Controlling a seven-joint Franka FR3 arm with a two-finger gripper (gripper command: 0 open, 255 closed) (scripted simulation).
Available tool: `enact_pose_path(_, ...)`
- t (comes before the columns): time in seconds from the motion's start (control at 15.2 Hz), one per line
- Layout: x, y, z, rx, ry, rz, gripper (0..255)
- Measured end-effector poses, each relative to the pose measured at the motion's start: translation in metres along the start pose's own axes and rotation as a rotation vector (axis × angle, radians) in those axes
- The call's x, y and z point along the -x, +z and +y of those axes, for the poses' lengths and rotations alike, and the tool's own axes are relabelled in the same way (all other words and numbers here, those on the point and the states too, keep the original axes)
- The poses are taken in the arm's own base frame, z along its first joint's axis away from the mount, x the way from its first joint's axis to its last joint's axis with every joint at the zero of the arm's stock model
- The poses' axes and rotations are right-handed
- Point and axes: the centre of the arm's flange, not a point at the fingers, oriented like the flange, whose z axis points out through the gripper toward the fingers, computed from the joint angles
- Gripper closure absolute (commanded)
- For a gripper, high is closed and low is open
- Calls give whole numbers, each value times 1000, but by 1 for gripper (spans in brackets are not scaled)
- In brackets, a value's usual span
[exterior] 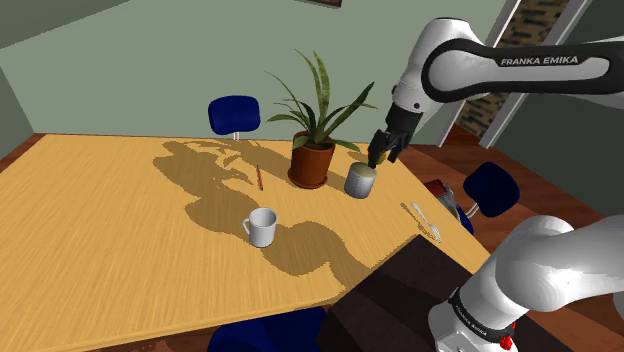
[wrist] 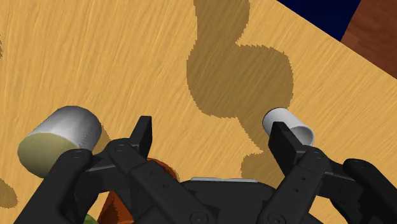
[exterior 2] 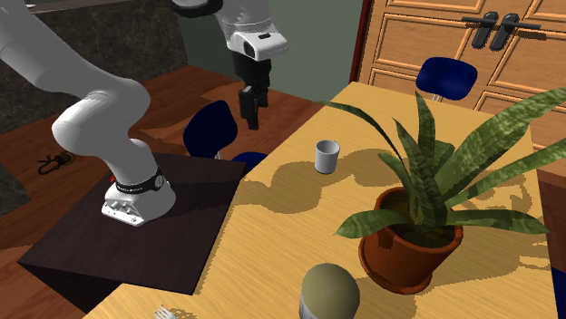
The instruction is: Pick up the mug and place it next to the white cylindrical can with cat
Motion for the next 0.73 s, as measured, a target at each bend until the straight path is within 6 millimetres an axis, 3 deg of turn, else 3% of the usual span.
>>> enact_pose_path(0.73, -68, 102, -75, -1, -17, 6, 0)
